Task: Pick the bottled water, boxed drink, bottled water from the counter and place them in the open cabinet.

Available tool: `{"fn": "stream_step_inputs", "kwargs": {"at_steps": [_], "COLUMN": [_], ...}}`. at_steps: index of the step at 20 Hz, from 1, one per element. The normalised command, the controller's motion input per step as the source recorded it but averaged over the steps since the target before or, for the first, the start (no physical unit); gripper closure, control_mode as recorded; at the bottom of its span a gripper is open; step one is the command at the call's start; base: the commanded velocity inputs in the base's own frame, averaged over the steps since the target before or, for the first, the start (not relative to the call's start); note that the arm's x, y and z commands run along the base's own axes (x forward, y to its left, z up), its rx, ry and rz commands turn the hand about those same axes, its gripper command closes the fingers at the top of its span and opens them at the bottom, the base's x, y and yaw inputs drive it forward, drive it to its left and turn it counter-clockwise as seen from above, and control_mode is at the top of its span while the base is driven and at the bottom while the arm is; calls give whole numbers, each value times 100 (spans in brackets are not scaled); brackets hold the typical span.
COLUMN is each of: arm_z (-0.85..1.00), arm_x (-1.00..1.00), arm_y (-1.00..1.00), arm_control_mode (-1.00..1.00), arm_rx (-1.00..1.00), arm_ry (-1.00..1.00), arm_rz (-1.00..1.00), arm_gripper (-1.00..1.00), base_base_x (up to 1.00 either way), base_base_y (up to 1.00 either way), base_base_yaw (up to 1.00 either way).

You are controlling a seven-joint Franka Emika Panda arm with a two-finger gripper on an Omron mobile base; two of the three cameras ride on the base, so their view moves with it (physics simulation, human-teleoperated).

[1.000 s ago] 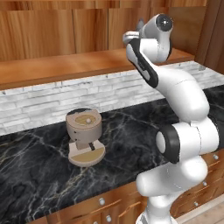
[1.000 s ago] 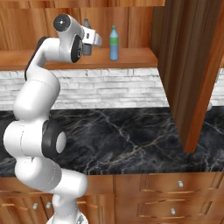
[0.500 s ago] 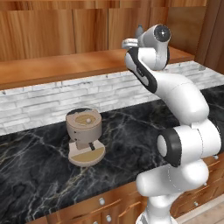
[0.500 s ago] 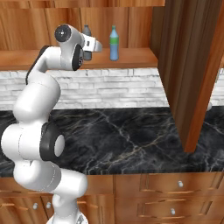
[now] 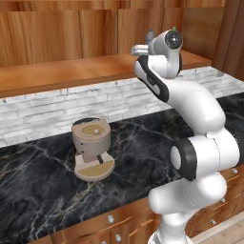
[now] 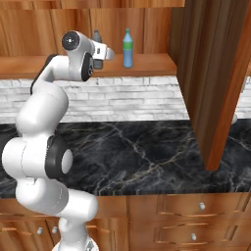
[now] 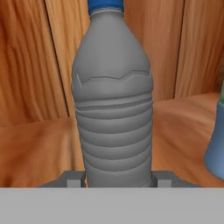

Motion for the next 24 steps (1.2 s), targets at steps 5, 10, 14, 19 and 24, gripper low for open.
{"fn": "stream_step_inputs", "kwargs": {"at_steps": [5,10,14,19,24], "arm_z": [-17,-14,0,0,0], "arm_x": [43,34,1,0,0], "arm_y": [10,3,0,0,0], "arm_control_mode": [-100,-100,-100,-100,-100], "arm_rx": [-2,0,0,0,0], "arm_ry": [0,0,0,0,0], "arm_rz": [0,0,0,0,0], "arm_gripper": [100,100,100,-100,-100], "base_base_x": [0,0,0,0,0], "base_base_y": [0,0,0,0,0], "base_base_yaw": [0,0,0,0,0]}}
